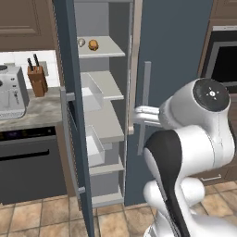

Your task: There's a chicken drumstick in the fridge that needs to be moved to the freezer for freezing. Pick up the chicken drumstick from the fridge, place it on any shelf in the freezer, and close the fridge and freezer doors when done.

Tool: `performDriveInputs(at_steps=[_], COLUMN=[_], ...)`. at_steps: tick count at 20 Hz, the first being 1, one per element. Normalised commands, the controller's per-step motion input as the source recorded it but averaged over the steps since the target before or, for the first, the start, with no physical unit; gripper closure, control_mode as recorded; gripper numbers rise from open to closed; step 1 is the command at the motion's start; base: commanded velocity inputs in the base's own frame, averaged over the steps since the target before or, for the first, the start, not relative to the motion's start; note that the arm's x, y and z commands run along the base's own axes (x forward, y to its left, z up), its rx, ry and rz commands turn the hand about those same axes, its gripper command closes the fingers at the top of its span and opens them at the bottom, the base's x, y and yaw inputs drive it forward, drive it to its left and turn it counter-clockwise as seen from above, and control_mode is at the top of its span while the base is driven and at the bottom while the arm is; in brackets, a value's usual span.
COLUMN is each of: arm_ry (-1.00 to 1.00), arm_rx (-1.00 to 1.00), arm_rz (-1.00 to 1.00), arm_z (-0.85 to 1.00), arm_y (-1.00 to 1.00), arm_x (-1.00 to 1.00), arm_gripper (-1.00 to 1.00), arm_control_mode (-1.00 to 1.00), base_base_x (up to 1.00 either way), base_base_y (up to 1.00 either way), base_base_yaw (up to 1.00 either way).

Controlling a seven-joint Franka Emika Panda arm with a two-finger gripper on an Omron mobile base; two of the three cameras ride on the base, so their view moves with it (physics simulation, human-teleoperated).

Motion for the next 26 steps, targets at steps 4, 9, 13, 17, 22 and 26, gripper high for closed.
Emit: performDriveInputs(at_steps=[4, 9, 13, 17, 22, 26], arm_ry=[0.16, 0.03, -0.01, -0.11, -0.14, -0.02], arm_rx=[0.05, 0.00, 0.00, -0.03, -0.06, 0.00], arm_rz=[0.07, 0.03, 0.00, -0.01, -0.11, -0.11], arm_z=[0.00, -0.05, -0.46, -0.77, -0.61, -0.61], arm_y=[1.00, 1.00, 1.00, 0.94, 1.00, 1.00], arm_x=[-0.50, -0.14, 0.11, 0.59, 0.32, 0.59], arm_gripper=[-1.00, -1.00, -1.00, -1.00, -1.00, -1.00], arm_control_mode=[-1.00, -1.00, -1.00, -1.00, -1.00, -1.00], base_base_x=[0.00, 0.00, 0.00, 0.00, 0.00, 0.00], base_base_y=[0.00, 0.00, 0.00, 0.00, 0.00, 0.00], base_base_yaw=[0.00, 0.00, 0.00, 0.00, 0.00, 0.00])
